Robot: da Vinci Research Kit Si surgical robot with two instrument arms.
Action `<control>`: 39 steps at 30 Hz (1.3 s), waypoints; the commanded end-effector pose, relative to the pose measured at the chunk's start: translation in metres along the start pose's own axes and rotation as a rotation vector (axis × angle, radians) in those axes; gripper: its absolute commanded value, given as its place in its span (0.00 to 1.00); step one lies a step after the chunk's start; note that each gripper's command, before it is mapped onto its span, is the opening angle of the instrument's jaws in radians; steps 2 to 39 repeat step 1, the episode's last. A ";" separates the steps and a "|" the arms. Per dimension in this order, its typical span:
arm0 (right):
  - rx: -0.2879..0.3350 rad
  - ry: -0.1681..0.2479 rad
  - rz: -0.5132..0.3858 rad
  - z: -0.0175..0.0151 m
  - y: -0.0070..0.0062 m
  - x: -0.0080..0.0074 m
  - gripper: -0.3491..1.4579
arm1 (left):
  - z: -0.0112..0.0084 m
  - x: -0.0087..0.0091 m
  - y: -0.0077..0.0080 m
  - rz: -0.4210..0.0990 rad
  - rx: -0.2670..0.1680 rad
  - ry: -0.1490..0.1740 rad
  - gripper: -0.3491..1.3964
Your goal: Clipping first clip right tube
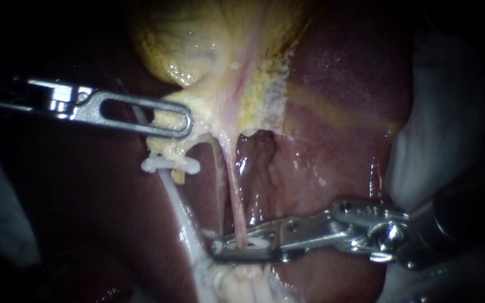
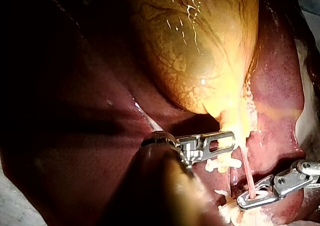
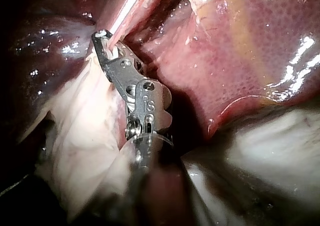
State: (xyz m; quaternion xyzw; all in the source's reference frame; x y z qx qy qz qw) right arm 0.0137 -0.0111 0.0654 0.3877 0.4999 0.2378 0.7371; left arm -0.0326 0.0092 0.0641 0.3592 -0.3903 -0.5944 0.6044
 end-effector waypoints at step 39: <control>0.000 -0.001 -0.001 0.0001 0.0000 -0.0001 0.00 | 0.0000 0.0000 0.0000 0.000 0.001 0.002 0.00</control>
